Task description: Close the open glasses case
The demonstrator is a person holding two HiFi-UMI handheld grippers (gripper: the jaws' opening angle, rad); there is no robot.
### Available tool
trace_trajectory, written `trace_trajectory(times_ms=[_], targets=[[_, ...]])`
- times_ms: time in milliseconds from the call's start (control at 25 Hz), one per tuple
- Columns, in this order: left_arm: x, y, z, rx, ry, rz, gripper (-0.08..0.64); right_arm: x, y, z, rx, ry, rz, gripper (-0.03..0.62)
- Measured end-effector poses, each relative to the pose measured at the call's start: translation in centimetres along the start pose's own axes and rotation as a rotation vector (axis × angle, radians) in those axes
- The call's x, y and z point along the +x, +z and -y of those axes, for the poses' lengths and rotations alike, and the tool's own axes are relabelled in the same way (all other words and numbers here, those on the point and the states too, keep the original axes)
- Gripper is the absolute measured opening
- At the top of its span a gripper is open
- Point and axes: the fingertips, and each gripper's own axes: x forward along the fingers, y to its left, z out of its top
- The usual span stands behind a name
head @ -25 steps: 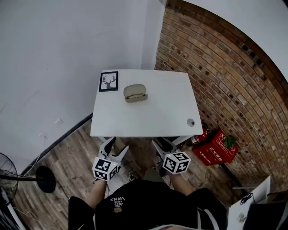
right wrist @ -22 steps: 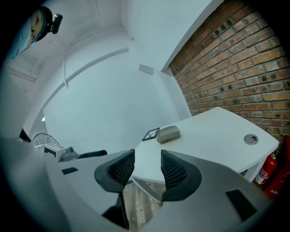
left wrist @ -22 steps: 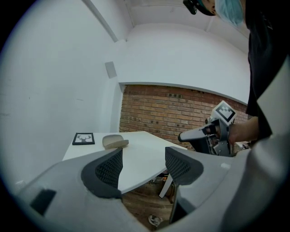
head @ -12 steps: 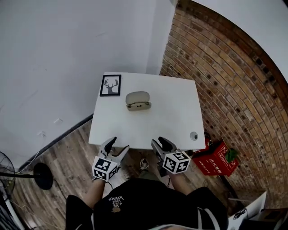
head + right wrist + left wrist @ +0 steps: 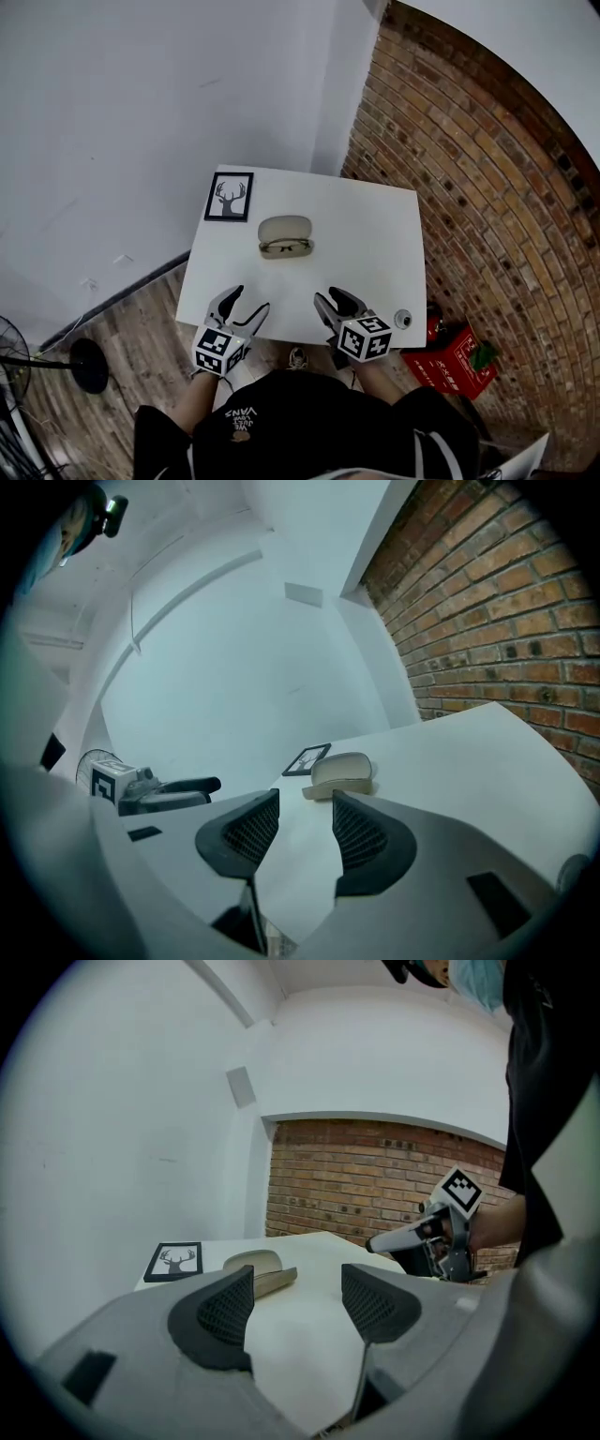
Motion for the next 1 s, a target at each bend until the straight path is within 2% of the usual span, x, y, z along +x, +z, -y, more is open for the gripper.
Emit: trace_trajectory(times_ms=[320,520,720,1000], targets=[[4.7,0.2,-1.3,-0.021,0.036,-0.027,0.29,3.0,0.8,3.7,-0.021,0.035,-0.054,0.152],[6.4,-0.8,-3.1,-0.015,0.023,-0.065,0.29,5.2,1.4,4.5,-0.026,0.014,-0.045,0.149],[8.1,-0.7,-6.2,0.014,-0.025,-0.093,0.29,7.5,1.9,5.1,-0.025,-0.051,-0.027,0.149],[10.7,1.3,-9.6,0.033,-0.152,-0.104,0.304,11.2,2.1,6.2,-0.016,-0.191,0.008,0.156]])
